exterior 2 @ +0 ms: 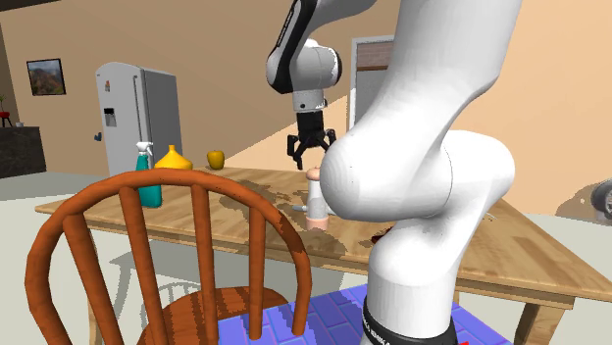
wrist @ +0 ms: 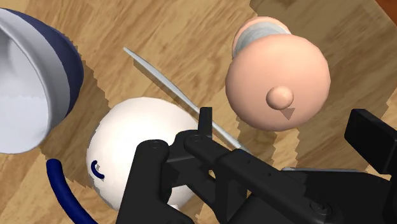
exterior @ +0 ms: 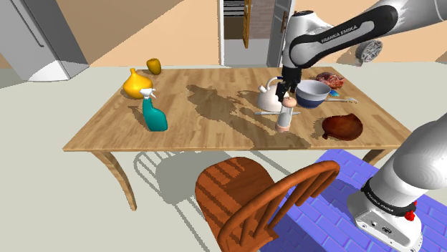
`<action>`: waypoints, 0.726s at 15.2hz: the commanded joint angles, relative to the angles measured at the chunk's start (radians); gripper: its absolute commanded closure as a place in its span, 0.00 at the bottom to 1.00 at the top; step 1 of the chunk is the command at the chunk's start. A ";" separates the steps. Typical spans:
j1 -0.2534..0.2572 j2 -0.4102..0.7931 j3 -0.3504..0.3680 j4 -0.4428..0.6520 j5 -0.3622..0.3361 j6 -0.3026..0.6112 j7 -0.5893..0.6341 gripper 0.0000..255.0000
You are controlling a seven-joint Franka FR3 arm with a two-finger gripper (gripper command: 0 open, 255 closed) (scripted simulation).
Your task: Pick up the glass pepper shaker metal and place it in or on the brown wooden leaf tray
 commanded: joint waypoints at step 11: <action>-0.003 0.032 -0.003 -0.033 -0.007 0.066 0.006 0.00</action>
